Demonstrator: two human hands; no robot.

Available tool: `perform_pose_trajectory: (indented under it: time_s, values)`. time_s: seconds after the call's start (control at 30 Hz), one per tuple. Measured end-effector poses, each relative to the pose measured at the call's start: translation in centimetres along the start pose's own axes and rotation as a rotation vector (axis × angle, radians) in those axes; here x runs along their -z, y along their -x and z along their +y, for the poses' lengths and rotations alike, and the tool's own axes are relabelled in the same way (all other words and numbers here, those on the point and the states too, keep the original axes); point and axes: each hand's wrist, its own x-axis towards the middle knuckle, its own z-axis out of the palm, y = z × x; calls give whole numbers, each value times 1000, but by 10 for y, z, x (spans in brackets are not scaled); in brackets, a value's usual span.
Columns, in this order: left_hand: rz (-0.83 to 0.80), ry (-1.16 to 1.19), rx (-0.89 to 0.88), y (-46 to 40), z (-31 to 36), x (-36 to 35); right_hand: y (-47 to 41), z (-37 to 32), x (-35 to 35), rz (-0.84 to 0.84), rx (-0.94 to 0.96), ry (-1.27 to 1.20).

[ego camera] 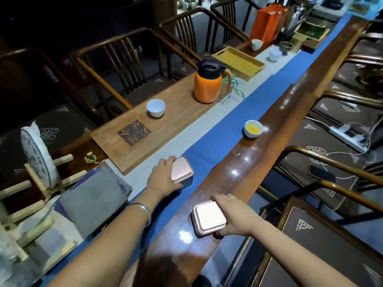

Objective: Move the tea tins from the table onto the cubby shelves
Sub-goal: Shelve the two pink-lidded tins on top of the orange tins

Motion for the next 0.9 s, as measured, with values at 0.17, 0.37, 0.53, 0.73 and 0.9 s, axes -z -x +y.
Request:
perform_pose_trajectory:
  time_s: [0.17,0.37,0.53,0.73,0.9]
  values:
    - [31,27,35,23,-10,-5,0,-3,-6,9,-31,-31]
    - [73,77,105,64,-23,-17,3,-3,-14,37,-16,-162]
    - [67,143,154,95,-29,-19,1,-1,-15,43,-6,-265]
    - [182,243,315,189,-54,-20,-11,-15,-3,61,93,-314]
    - [223,243,492,297,-75,-10,-21,-65,3,-49,309,-212]
